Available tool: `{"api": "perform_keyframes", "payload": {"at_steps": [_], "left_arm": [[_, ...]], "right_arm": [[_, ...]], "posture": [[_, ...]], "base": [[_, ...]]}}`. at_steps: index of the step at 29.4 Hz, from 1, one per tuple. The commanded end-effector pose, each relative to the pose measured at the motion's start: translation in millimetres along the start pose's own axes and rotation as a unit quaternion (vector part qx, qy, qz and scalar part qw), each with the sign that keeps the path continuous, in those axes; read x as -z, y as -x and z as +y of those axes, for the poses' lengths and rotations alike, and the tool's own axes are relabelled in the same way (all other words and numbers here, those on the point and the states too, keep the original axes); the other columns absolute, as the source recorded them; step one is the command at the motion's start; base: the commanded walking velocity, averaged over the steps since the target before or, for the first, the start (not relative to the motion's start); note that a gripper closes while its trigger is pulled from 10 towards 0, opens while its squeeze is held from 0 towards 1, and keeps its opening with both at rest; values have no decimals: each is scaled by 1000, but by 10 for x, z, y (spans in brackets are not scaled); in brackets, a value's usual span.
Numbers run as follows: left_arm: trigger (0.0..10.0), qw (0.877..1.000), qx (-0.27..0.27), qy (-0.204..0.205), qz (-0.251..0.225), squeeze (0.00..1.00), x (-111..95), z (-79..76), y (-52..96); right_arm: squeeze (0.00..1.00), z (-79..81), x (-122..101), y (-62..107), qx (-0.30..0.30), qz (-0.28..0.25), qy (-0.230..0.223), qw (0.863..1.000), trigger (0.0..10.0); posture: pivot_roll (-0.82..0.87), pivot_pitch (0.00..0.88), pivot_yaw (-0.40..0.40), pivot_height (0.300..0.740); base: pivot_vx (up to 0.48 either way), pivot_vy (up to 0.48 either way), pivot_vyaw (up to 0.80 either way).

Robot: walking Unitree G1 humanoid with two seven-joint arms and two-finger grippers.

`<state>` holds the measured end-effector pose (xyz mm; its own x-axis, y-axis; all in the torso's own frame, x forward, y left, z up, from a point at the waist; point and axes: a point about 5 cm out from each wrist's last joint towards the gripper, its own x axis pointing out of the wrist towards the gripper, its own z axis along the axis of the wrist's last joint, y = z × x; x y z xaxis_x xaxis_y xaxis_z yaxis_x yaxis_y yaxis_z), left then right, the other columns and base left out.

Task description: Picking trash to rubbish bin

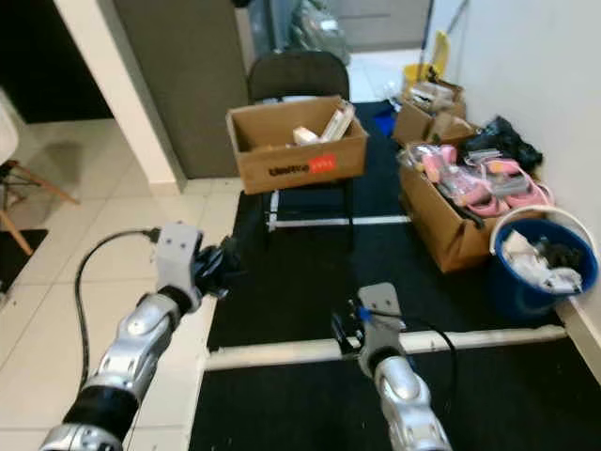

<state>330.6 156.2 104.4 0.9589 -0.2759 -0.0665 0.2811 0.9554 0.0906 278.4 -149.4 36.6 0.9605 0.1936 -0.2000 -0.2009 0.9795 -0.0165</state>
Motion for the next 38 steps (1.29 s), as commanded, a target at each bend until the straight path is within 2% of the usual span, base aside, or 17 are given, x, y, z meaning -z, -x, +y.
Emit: {"api": "perform_keyframes", "payload": {"at_steps": [1, 8, 23, 35, 38], "left_arm": [[10000, 1000, -3, 2, 17, 0, 76, 7, 23], [10000, 1000, -10, 7, 20, 0, 110, 11, 53], [10000, 999, -33, 14, 17, 0, 137, 36, 97], [10000, 999, -36, 16, 16, 0, 147, 38, 112], [10000, 999, -41, 17, 15, 0, 162, 32, 121]], "right_arm": [[0, 36, 37, 20, -3, 3, -9, 1000, 10000], [0, -16, 30, 8, 7, 10, -6, 1000, 10000], [0, 39, -39, -59, -29, 3, 10, 1000, 10000], [0, 45, -59, -71, -33, 1, 18, 999, 10000], [0, 58, -81, -98, -39, 3, 32, 999, 10000]], "posture": [[-55, 81, 81, 740], [-59, 87, 62, 740], [-53, 75, 12, 740], [-56, 73, 10, 740], [-58, 58, -12, 740]], "base": [[330, 0, -775], [331, 0, -738], [329, 0, 0], [330, 0, 0], [329, 0, 0]]}}
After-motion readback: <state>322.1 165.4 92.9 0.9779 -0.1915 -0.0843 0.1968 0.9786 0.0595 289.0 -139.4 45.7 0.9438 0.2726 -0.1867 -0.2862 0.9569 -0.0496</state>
